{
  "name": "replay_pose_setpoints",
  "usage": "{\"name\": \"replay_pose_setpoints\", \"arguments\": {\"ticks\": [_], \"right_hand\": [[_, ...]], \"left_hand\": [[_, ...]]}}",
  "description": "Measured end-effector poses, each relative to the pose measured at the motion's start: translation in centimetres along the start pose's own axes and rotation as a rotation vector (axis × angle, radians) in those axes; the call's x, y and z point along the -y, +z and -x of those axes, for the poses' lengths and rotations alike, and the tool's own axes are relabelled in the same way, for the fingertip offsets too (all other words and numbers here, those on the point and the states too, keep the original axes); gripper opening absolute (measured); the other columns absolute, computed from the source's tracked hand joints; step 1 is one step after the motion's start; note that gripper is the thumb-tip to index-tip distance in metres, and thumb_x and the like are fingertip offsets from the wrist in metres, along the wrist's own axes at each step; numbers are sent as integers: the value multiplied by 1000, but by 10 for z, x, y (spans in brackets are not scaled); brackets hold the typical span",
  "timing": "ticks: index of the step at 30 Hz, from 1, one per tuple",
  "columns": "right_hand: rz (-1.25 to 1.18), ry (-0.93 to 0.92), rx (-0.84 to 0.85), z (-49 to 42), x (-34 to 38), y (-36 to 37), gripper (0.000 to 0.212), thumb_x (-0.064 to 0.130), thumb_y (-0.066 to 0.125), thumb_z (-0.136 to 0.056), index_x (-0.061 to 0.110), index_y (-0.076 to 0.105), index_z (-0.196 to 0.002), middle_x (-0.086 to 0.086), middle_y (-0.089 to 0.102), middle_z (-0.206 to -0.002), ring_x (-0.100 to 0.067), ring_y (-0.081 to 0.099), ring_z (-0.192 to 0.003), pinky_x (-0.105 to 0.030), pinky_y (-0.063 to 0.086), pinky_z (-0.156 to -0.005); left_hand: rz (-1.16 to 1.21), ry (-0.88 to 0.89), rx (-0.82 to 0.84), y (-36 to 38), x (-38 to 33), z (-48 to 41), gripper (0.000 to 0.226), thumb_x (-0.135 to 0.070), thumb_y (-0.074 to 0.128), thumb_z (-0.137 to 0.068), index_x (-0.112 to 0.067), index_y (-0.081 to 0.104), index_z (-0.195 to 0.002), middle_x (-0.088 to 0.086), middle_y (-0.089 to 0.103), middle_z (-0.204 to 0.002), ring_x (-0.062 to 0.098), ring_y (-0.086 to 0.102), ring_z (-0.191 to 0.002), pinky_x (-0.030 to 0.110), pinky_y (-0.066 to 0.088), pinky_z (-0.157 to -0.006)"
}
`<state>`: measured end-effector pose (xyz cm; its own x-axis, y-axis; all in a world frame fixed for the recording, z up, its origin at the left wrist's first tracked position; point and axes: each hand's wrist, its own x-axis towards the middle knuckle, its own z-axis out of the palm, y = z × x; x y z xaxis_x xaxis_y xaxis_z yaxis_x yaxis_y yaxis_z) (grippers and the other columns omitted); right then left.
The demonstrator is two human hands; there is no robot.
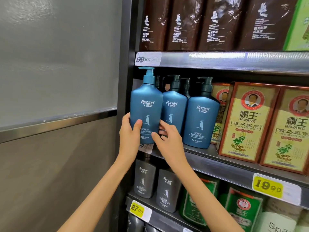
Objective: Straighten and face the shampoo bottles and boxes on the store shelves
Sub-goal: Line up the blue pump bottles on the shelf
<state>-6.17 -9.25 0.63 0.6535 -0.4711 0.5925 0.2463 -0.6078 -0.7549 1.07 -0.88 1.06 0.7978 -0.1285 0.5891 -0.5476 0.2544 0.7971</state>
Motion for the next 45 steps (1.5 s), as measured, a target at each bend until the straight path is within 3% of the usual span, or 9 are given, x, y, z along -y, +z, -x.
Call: {"name": "replay_pose_setpoints", "arguments": {"ticks": [3, 5, 9, 20, 31, 36, 38, 42, 45], "right_hand": [[-63, 26, 26, 0, -2, 1, 42, 10, 58, -89, 22, 52, -129, 6, 49, -112, -7, 56, -102, -10, 44, -89], [-149, 55, 57, -1, -3, 1, 42, 5, 56, -90, 22, 50, -128, 8, 50, -115, -1, 55, -102, -4, 42, -89], [-166, 79, 112, -4, -7, 3, 49, 3, 53, -91, 11, 42, -139, -2, 48, -135, -7, 48, -120, -22, 38, -106], [-54, 84, 125, -10, -19, 7, 51, 10, 53, -94, 9, 37, -142, -3, 40, -141, -4, 41, -117, -17, 33, -100], [2, 75, 64, -11, -18, 5, 49, 8, 54, -93, 4, 39, -140, 2, 37, -123, -8, 42, -112, -16, 32, -100], [31, 85, 86, -10, -20, 3, 47, 8, 53, -94, 2, 40, -138, -6, 39, -134, -14, 42, -125, -26, 30, -112], [41, 88, 102, -11, -18, 1, 46, 8, 52, -94, 3, 40, -139, -5, 39, -136, -12, 42, -123, -22, 29, -110], [81, 105, 131, -13, -17, -1, 43, 8, 49, -95, 3, 42, -138, -5, 41, -133, -9, 43, -116, -11, 30, -100], [144, 134, 157, -17, -15, -3, 25, 8, 45, -96, 5, 55, -118, -6, 47, -112, -5, 45, -93, -3, 31, -78]], "left_hand": [[-33, 30, -60, 6, 2, 2, 33, -8, 47, -94, -10, 44, -127, -2, 55, -110, 9, 53, -95, 8, 43, -74], [-32, 35, -97, 10, 2, 3, 33, -8, 48, -94, -10, 45, -126, -2, 54, -111, 10, 53, -97, 14, 43, -77], [-1, 0, -185, 15, 2, 3, 32, -9, 48, -94, -7, 43, -126, 2, 54, -114, 18, 54, -104, 31, 45, -90], [-31, -50, -268, 32, 9, -4, 35, -13, 48, -95, -5, 42, -129, 12, 54, -125, 26, 52, -115, 46, 43, -98], [-52, -48, -93, 38, 18, -17, 39, -12, 36, -99, -5, 32, -137, 14, 47, -131, 26, 49, -118, 45, 43, -99], [-68, -97, -48, 42, 25, -27, 37, -15, 31, -100, -7, 30, -137, 15, 45, -133, 30, 45, -121, 50, 39, -101], [-71, -96, -41, 43, 29, -29, 38, -15, 30, -100, -8, 30, -137, 15, 44, -135, 31, 43, -122, 51, 37, -102], [-34, -74, -45, 41, 33, -36, 37, -12, 29, -100, -6, 33, -136, 16, 46, -132, 27, 47, -117, 39, 42, -97], [11, -66, -12, 39, 36, -41, 34, -9, 28, -100, -6, 37, -133, 10, 53, -121, 18, 53, -100, 12, 47, -72]]}}
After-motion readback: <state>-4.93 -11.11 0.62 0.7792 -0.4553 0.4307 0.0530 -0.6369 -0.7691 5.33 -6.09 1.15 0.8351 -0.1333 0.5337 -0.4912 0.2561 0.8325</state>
